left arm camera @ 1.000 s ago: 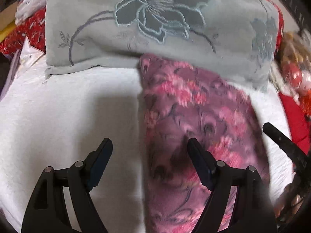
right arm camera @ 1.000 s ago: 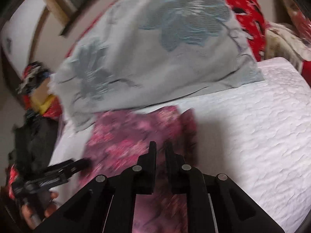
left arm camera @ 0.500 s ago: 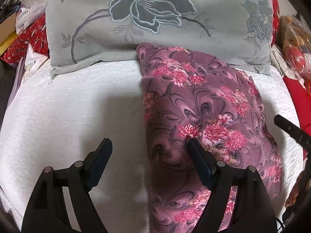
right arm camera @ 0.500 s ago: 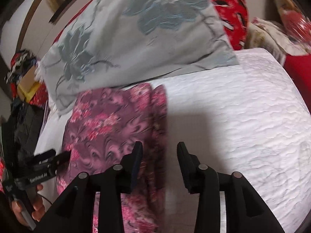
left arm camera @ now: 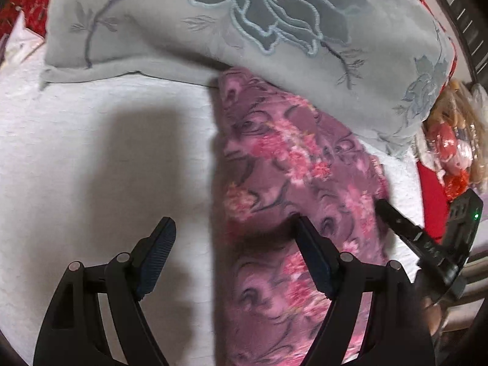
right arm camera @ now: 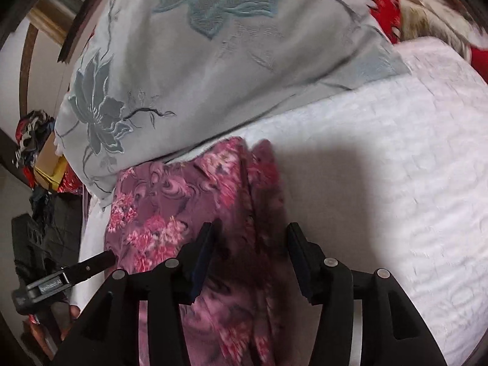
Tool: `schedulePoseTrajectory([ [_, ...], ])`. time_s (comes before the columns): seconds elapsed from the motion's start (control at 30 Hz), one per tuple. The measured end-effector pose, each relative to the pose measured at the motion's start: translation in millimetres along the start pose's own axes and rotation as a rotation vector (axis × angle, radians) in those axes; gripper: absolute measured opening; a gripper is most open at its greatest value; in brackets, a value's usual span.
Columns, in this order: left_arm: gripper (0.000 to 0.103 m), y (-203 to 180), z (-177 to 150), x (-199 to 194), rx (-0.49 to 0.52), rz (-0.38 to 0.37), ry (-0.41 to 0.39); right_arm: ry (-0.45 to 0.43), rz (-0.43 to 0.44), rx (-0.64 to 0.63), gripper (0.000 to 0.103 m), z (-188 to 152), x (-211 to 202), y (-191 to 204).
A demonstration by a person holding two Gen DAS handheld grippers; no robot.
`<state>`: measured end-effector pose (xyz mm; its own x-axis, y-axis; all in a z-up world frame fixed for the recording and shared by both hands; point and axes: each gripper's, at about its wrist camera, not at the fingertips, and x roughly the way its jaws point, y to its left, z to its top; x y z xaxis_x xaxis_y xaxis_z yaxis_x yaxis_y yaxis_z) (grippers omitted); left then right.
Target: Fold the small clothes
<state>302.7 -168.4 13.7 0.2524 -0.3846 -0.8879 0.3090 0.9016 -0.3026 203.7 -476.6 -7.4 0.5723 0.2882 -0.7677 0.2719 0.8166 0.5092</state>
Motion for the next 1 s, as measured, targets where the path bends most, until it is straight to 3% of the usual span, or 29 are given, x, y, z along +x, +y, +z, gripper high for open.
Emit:
schedulePoseTrajectory([
  [0.03,0.080,-2,2,0,-0.004,-0.018,-0.002,-0.001,-0.014,-0.031,0.035,1,0,5],
  [0.07,0.080,-5,2,0,-0.007,-0.032,-0.002,-0.006,-0.035,-0.075,0.012,2,-1,11],
  [0.13,0.080,-8,4,1,-0.011,-0.047,-0.007,-0.032,-0.010,-0.141,0.012,3,-10,21],
  [0.2,0.080,-9,4,7,-0.006,-0.007,-0.014,-0.096,0.043,-0.137,0.011,2,-25,18],
  [0.3,0.081,-3,2,20,-0.049,-0.031,0.034,-0.013,-0.044,-0.120,0.011,0,-7,7],
  [0.4,0.081,2,3,20,-0.065,-0.061,0.031,0.010,-0.049,-0.122,0.018,-4,2,7],
  [0.43,0.081,1,3,21,-0.063,-0.060,0.032,0.009,-0.055,-0.109,0.024,-4,2,6],
  [0.47,0.081,0,2,21,-0.062,-0.058,0.032,0.021,-0.056,-0.091,0.042,-4,5,3],
  [0.53,0.081,-2,2,21,-0.053,-0.050,0.034,0.022,-0.026,-0.071,0.044,-5,7,-2],
  [0.7,0.082,2,-3,21,-0.055,-0.062,0.030,0.010,-0.051,-0.097,0.051,-8,8,3],
  [0.83,0.082,5,-5,19,-0.062,-0.078,0.043,0.033,0.008,0.009,0.058,-5,8,-4],
  [0.9,0.082,8,-6,15,-0.060,-0.082,0.041,0.048,-0.009,0.019,0.058,-2,-2,-6],
  [1.0,0.082,15,-7,13,-0.078,-0.097,0.038,-0.034,-0.014,0.000,0.060,1,-22,-2],
])
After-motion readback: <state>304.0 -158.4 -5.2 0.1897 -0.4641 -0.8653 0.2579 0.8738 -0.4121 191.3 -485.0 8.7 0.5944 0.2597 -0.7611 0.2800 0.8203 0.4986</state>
